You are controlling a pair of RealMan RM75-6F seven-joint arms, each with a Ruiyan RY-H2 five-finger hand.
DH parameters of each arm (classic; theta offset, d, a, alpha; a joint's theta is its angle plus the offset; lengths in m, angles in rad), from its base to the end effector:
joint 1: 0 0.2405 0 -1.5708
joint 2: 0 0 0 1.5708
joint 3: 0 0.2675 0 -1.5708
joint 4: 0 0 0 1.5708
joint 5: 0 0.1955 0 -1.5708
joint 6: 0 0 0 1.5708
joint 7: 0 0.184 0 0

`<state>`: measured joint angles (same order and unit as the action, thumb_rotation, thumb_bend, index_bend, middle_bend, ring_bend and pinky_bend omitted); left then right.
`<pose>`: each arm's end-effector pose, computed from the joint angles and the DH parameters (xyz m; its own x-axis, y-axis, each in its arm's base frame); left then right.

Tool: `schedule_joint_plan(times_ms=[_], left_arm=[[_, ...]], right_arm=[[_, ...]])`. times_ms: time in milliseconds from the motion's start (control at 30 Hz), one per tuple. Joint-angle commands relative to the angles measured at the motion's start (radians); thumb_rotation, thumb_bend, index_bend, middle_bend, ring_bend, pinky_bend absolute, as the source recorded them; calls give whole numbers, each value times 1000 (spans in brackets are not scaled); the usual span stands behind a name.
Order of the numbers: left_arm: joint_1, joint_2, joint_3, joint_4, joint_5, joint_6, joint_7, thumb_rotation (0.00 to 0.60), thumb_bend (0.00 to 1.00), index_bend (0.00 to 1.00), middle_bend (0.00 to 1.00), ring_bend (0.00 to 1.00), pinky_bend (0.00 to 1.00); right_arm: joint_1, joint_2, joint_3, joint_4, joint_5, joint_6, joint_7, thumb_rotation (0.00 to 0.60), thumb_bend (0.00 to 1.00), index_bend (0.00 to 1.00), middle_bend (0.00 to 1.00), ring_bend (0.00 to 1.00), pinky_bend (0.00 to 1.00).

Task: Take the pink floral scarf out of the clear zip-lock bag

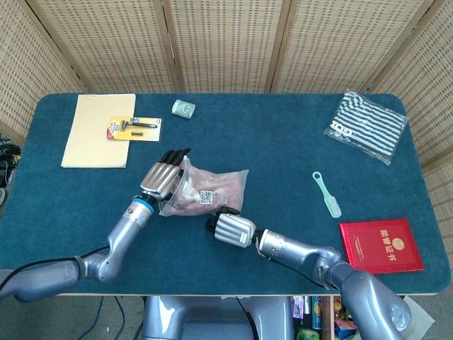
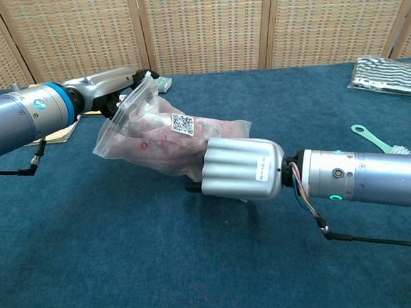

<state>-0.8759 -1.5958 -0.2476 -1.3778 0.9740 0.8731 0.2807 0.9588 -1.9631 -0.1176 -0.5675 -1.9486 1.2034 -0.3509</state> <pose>-0.1135 0.4248 -0.0247 0.3581 0.2940 0.8862 0.9045 -0.3448 -0.2511 -0.0835 -0.3552 -0.1284 0.6638 0.6032 0.4423 0.1881 -0.7069 0.6818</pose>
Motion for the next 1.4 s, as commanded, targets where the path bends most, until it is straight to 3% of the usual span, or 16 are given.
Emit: schedule_joint_plan(times_ms=[33,567,1400], left_arm=[[1,4,2,-2,-1,-3,-3,600,467,694,0,0,0],[-1,-1,9,5,5,-10,-30,600,467,694,0,0,0],[-1,1,12,-4,5,-8,-46,600,466,694,0,0,0]], right_arm=[[2,-7,0,11,5,-1,4,600,221,334,718,677,793],[4,-13,-13,26,20,8,13,600,281,539,724,677,793],[18,-42,-21,50,40,-7,23,600,427,544,726,677,793]])
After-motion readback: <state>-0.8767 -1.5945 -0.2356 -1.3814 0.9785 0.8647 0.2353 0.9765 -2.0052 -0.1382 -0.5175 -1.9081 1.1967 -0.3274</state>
